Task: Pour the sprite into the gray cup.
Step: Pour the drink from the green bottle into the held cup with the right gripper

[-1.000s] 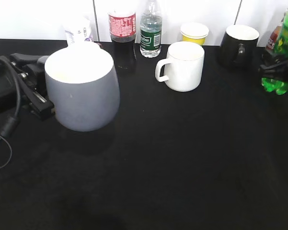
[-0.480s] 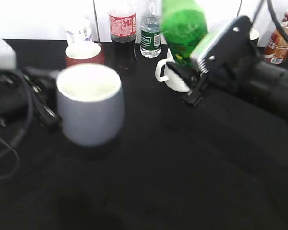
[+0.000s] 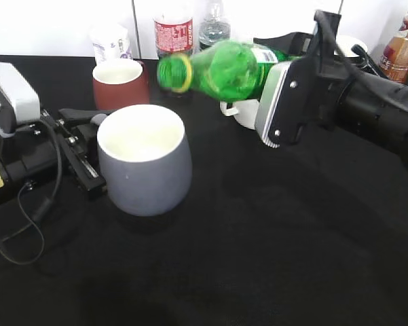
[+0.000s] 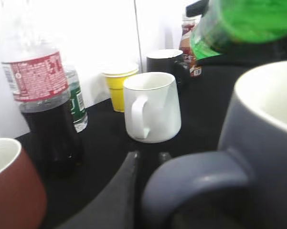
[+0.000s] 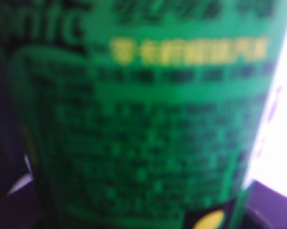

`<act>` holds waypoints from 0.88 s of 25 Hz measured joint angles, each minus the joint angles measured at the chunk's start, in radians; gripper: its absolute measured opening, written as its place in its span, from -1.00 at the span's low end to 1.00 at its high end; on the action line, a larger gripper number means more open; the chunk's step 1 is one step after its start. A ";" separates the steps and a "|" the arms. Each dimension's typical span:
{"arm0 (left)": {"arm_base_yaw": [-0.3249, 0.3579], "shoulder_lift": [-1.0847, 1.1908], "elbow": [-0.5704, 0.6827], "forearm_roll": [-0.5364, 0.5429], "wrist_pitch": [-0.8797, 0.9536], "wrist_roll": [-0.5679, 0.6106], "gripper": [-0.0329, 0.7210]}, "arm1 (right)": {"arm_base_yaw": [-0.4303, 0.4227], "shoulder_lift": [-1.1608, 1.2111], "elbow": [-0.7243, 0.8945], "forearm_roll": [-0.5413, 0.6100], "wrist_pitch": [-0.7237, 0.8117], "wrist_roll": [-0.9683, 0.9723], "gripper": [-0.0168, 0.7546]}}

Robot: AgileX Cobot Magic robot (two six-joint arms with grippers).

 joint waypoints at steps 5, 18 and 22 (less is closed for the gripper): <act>0.000 0.000 0.000 0.031 0.011 0.000 -0.73 | 0.000 0.000 -0.014 0.002 0.000 -0.134 0.23; 0.000 0.000 0.000 0.078 0.032 0.001 -0.73 | 0.000 0.000 -0.038 -0.001 -0.099 -0.334 0.23; 0.000 0.000 0.000 0.078 0.018 0.001 -0.73 | 0.000 0.000 -0.038 -0.003 -0.102 -0.355 0.23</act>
